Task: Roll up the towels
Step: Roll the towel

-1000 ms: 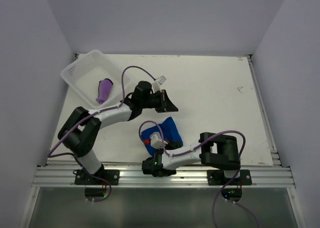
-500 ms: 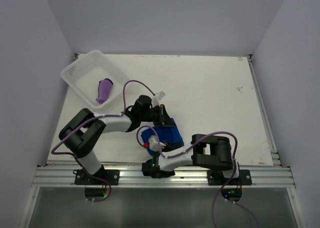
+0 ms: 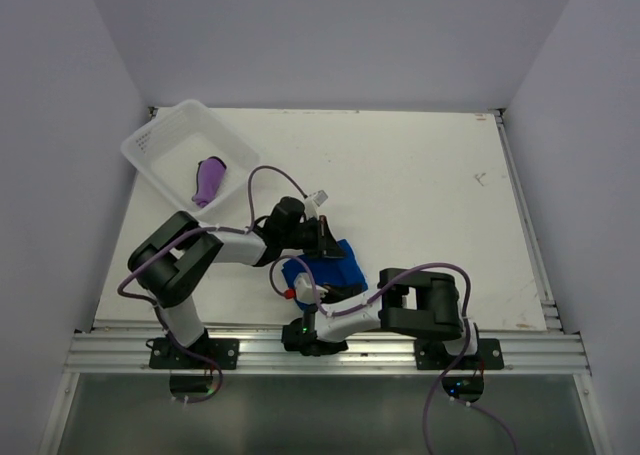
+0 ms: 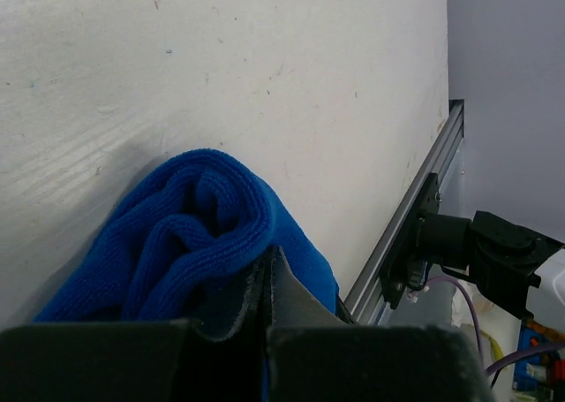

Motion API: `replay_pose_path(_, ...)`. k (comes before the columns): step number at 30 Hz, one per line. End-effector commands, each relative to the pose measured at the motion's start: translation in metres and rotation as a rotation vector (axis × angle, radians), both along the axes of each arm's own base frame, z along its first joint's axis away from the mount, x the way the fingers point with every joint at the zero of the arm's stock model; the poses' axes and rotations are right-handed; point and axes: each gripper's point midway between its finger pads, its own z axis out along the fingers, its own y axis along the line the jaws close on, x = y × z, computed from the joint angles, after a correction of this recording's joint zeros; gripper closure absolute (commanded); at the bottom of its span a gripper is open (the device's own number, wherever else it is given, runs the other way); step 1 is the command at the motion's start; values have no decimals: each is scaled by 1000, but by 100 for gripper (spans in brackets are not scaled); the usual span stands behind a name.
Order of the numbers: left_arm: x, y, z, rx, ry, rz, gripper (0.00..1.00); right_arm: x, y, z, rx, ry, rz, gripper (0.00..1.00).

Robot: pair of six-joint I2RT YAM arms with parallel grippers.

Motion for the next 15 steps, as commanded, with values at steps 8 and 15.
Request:
replay_pose_path(8,15,24,-50,149,-25,92,100,-11,21,0,152,93,-12,89)
replay_pose_path(15,10,43,-66,181,-24,144,100,-24,31,25,381,199,2,57)
